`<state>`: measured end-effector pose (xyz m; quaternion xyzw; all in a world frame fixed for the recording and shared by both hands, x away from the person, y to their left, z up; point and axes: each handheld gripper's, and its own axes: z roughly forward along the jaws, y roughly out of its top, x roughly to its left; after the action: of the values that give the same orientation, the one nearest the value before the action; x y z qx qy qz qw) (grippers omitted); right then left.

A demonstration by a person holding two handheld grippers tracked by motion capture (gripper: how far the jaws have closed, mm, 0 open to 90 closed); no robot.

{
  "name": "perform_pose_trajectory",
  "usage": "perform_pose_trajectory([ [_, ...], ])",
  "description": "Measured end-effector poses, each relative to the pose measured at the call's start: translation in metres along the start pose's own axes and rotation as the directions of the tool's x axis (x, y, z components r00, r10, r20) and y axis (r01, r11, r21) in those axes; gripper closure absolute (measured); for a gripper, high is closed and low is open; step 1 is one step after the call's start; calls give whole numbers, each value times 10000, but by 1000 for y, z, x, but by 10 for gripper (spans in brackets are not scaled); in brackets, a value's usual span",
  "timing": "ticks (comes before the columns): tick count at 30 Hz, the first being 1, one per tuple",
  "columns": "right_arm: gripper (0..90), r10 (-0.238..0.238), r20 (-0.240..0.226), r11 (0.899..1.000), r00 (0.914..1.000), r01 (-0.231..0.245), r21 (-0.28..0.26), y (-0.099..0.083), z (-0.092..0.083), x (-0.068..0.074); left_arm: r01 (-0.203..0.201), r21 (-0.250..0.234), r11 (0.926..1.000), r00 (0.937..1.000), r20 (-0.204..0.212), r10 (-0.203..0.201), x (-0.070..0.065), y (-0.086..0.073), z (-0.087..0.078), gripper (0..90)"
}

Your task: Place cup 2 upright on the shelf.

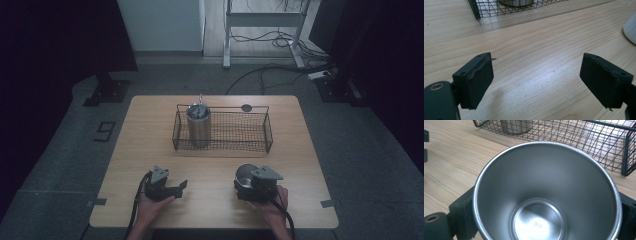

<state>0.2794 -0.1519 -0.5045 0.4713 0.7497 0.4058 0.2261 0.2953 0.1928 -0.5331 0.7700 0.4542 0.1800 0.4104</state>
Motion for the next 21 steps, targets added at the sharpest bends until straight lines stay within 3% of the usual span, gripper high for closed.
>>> perform_pose_trajectory([
  [7, 64, 308, -62, 9994, 9995, -309, -170, -1, -2, -6, -12, -27, 10000, 10000, -13, 12, 0, 0, 0, 121],
  [21, 64, 93, -142, 9990, 9999, -99, -447, 3, -10, -5, 89, -93, 9999, 10000, -33, -89, 3, 1, -3, 123],
])
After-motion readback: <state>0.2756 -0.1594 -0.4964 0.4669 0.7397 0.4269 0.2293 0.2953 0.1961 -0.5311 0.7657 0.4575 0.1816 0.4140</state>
